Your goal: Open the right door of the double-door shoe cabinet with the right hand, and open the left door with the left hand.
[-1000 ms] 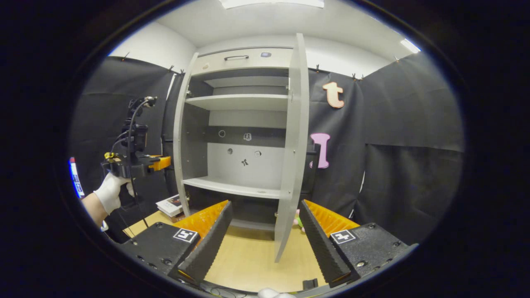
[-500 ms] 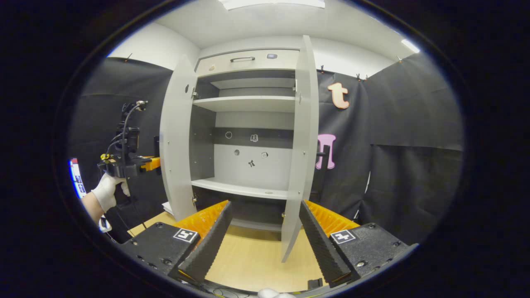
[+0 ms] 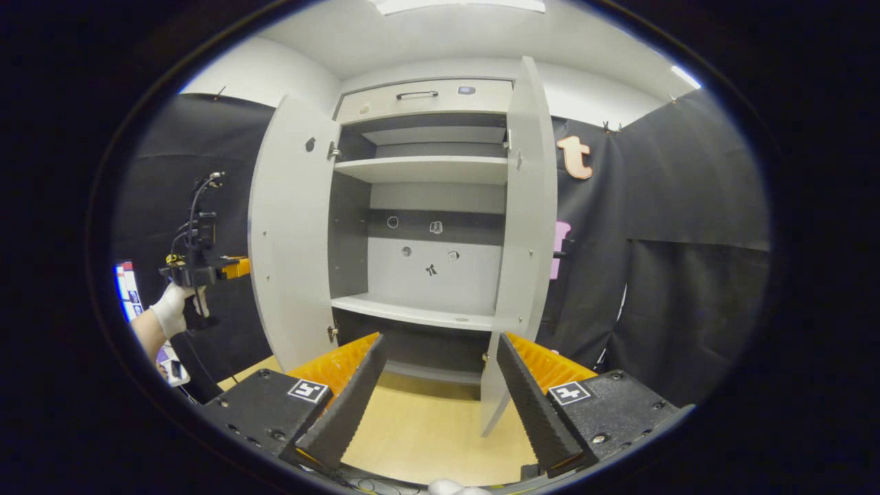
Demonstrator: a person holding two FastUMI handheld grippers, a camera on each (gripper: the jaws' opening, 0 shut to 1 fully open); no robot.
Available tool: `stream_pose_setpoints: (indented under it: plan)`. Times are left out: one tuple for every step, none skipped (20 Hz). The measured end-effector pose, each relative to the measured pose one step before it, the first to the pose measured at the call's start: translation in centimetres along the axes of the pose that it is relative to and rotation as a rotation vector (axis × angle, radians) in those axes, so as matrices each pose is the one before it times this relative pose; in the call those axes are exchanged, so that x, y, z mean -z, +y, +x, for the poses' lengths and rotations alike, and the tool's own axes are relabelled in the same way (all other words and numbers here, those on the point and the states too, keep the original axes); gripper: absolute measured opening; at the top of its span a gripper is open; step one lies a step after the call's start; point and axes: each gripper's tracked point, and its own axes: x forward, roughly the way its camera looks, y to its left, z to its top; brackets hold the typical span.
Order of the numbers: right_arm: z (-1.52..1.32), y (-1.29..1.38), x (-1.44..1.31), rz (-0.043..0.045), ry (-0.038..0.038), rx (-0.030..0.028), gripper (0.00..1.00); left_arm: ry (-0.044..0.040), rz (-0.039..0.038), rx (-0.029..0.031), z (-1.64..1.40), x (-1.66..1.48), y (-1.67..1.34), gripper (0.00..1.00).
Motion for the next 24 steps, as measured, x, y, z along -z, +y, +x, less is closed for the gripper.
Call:
stream_pose_setpoints:
  plan:
    - [0.142,0.187,0.054,0.00244,0.00290,-0.00278,1.00,0.00071,-0.00193,0.01131,0.103,0.155,0.325,0.00]
    - [0.027,0.213,-0.055,0.00125,0.00071,0.00010,1.00,-0.00486,0.00192,0.01378,0.053,-0.029,0.244,0.00]
    - [-0.132,0.182,-0.105,-0.00178,-0.00364,0.00147,1.00,0.00296,-0.00520,0.01083,0.025,0.215,0.236,0.00]
    - [0.027,0.089,-0.206,-0.00352,-0.00291,0.00189,1.00,0.00054,-0.00220,0.00839,0.053,-0.065,0.026,0.00]
    - [-0.057,0.146,0.085,-0.00183,-0.00342,0.00170,1.00,0.00217,0.00995,0.00136,-0.030,-0.046,0.084,0.00]
    - [-0.014,0.168,-0.073,-0.00219,0.00017,0.00051,1.00,-0.00079,0.00960,0.00083,-0.070,0.120,-0.050,0.00]
    - [-0.174,0.175,0.244,-0.00097,0.00276,-0.00035,1.00,-0.00137,0.00383,-0.00227,0.072,-0.066,0.010,0.00]
    - [-0.064,0.177,0.091,-0.00033,0.00192,-0.00080,1.00,0.00165,-0.00043,-0.00077,-0.016,0.011,-0.053,0.00]
    - [-0.063,0.100,0.116,-0.00134,0.00335,0.00109,1.00,0.00229,0.00037,-0.00221,0.016,0.052,0.028,0.00]
    - [-0.068,0.099,-0.045,-0.00105,0.00127,0.00086,1.00,0.00099,0.00005,-0.00142,-0.056,-0.014,-0.110,0.08]
    - [0.000,0.105,0.050,-0.00184,0.00148,0.00158,1.00,0.00064,0.00423,-0.00499,-0.058,-0.035,-0.032,0.00]
    - [-0.032,-0.012,-0.123,-0.00117,-0.00161,0.00235,1.00,0.00188,0.00813,-0.00771,-0.317,0.016,-0.011,0.00]
    - [-0.207,-0.135,-0.059,-0.00025,-0.00151,0.00288,1.00,0.00326,0.01311,-0.01441,-0.260,0.094,0.139,0.00]
    - [-0.201,-0.120,-0.011,0.00004,-0.00072,0.00456,1.00,0.00345,0.02045,-0.01514,-0.343,0.207,0.201,0.01]
    - [-0.297,-0.166,0.038,0.00049,-0.00116,0.00424,1.00,0.00465,0.02080,-0.00937,-0.640,0.226,-0.029,0.02]
    - [-0.198,-0.047,-0.098,-0.00023,-0.00213,0.00338,1.00,0.00864,0.00592,0.00515,-0.641,0.225,-0.249,0.03]
    - [-0.080,-0.074,-0.073,-0.00234,-0.00068,0.00243,1.00,0.01154,-0.00318,0.00236,-0.703,0.475,-0.075,0.03]
    - [-0.106,-0.111,-0.114,-0.00271,-0.00070,0.00145,1.00,0.01570,-0.00187,-0.02060,-0.709,0.494,0.416,0.20]
    - [-0.043,-0.011,-0.019,-0.00183,-0.00187,0.00021,1.00,0.01293,-0.00466,-0.02170,-0.687,0.471,0.483,0.19]
    - [-0.041,-0.012,-0.042,-0.00163,-0.00335,0.00197,1.00,0.00731,-0.01315,0.00096,-0.806,0.325,-0.133,0.44]
    - [-0.137,-0.043,0.082,-0.00116,-0.00055,-0.00016,1.00,0.00349,-0.01169,-0.00586,-0.875,0.356,-0.196,0.69]
    - [0.033,-0.005,-0.017,0.00080,-0.00107,-0.00158,1.00,0.00627,-0.00491,-0.00767,-0.399,0.295,-0.067,0.94]
    - [-0.010,0.008,-0.084,-0.00010,0.00099,-0.00306,1.00,0.00621,0.00125,-0.00995,-0.953,0.172,-0.014,0.98]
    - [-0.055,-0.032,-0.232,-0.00078,-0.00188,-0.00396,1.00,0.00662,0.00031,-0.01650,-0.692,0.135,0.055,0.97]
